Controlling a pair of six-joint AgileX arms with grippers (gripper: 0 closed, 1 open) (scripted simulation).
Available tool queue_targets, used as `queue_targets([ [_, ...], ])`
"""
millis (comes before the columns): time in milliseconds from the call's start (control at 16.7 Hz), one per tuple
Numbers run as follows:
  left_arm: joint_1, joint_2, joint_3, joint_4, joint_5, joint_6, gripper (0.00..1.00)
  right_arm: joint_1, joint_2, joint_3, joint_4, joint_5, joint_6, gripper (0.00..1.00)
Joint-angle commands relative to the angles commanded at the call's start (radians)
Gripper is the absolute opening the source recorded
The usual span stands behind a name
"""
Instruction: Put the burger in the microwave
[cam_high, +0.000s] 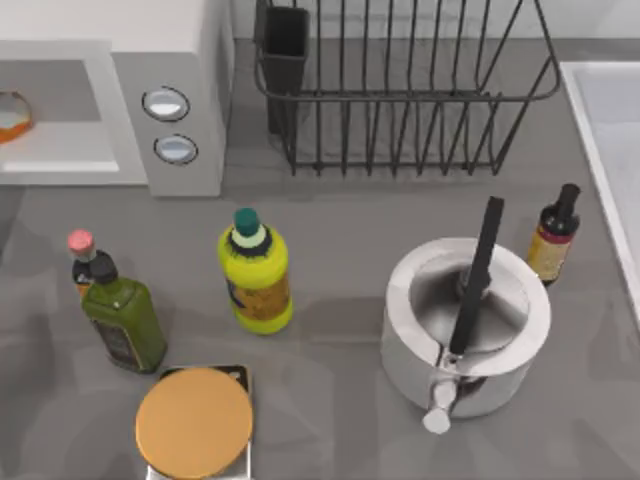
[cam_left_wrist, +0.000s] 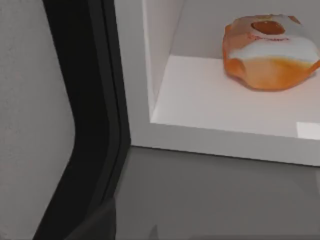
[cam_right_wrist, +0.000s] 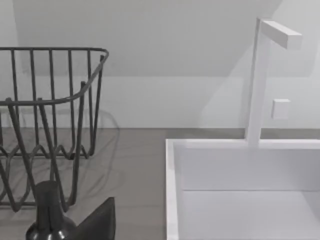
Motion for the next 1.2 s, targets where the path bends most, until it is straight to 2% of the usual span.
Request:
queue_targets([
  [780,0.002,-0.302,0.065,-0.471,-0.006,-0.003,1.0,0.0,0.0,0.0,0.0,0.0,0.0,1.0],
  [1200,0.002,-0.355,0.074,-0.566,-0.007,-0.004,1.0,0.0,0.0,0.0,0.0,0.0,0.0,1.0],
])
